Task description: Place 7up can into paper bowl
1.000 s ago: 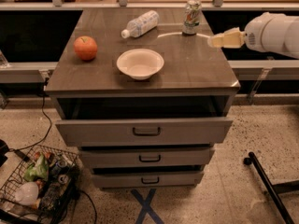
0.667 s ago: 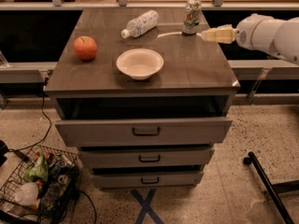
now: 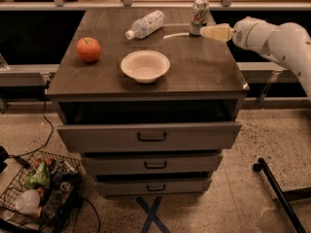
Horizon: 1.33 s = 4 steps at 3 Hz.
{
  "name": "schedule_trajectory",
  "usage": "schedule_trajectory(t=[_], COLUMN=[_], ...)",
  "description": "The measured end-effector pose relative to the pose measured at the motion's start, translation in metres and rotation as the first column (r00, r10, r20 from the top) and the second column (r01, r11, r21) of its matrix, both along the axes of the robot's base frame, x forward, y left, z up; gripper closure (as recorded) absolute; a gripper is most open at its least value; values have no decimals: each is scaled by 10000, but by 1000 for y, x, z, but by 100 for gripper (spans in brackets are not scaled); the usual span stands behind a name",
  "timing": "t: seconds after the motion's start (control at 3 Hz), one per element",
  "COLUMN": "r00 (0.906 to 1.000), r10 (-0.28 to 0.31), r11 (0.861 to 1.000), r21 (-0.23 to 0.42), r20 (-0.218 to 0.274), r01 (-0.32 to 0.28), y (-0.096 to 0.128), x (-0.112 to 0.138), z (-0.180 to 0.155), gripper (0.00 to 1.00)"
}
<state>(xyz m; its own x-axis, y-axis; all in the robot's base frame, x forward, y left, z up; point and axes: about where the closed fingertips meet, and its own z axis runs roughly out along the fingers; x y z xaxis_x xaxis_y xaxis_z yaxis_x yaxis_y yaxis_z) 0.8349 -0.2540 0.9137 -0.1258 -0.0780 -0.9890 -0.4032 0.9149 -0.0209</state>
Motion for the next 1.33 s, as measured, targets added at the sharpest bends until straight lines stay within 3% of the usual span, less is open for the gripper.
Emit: schedule_trajectory(t=[0.67, 1.0, 1.33], r00=[9991, 9997, 9996], r10=[362, 211, -192], r11=[9993, 9977, 9961], r21=[-40, -651, -855], r20=[206, 109, 183], r01=[-361, -203, 207], y=[10, 36, 48], x=[41, 61, 76], z=[1, 0, -7], gripper=[0, 0, 0])
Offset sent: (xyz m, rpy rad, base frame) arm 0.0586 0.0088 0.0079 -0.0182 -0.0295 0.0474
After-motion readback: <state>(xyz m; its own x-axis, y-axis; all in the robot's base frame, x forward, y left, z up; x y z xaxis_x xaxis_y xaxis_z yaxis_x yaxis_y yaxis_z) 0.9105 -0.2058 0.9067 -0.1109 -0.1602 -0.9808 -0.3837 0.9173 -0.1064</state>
